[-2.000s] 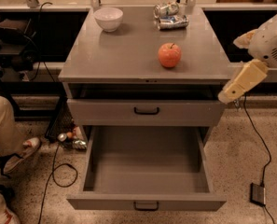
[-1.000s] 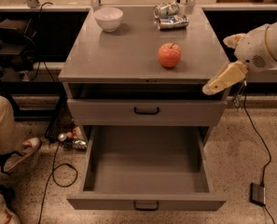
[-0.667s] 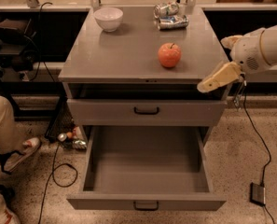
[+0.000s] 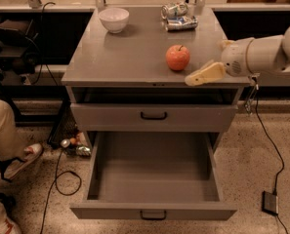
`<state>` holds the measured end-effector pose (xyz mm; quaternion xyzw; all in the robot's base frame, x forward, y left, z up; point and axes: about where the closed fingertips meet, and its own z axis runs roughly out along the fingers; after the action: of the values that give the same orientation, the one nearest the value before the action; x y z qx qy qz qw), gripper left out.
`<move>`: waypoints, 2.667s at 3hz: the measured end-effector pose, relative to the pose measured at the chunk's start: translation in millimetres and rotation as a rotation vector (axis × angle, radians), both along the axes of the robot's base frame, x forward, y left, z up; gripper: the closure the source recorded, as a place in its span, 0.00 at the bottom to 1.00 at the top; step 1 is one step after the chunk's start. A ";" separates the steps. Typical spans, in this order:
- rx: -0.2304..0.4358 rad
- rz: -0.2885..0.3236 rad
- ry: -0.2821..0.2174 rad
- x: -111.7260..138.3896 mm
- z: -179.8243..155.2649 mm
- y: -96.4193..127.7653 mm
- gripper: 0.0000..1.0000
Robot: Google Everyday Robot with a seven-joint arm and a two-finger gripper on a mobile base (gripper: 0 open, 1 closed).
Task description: Place apple into middle drawer
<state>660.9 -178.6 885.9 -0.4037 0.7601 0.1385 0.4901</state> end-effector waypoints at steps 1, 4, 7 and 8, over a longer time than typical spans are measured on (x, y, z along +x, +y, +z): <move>0.064 -0.027 0.016 18.9 -8.7 17.7 0.00; 0.199 -0.070 0.018 60.8 -23.0 57.1 0.00; 0.281 -0.080 0.016 70.1 -33.7 66.3 0.65; 0.277 -0.108 0.000 31.4 -19.5 31.1 0.96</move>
Offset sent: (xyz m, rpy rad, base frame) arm 0.0578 0.0460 -0.0248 0.1809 0.0366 -0.0777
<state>692.2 -147.6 866.5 -0.2906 0.7543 0.2153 0.5479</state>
